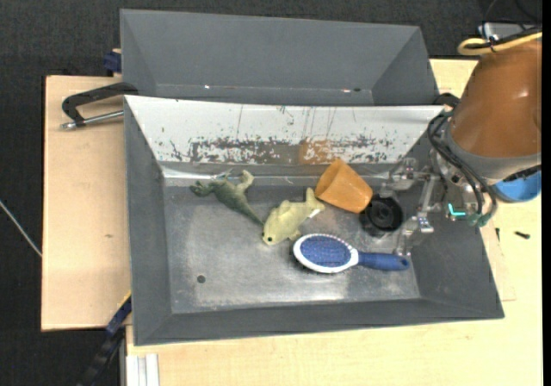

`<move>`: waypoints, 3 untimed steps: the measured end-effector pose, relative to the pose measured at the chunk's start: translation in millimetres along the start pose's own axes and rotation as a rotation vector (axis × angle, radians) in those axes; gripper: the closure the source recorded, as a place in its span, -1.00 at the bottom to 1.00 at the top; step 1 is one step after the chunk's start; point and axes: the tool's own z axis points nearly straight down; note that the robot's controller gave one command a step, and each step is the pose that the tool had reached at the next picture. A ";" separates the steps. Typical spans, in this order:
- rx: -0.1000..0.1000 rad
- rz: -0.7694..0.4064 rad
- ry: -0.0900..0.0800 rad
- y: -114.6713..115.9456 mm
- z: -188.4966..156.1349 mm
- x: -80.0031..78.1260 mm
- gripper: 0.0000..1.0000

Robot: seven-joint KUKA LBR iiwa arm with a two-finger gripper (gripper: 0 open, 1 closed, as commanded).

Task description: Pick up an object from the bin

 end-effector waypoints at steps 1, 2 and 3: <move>0.000 -0.509 -0.003 -5.5 114.3 -34.5 -1.00; 0.018 -0.505 -0.006 -16.2 111.2 -35.8 1.00; 0.000 -0.509 -0.022 -2.3 112.3 -38.3 -1.00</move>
Offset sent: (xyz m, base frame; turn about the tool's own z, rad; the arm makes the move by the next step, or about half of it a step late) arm 0.0323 -0.0068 -0.1179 -0.5110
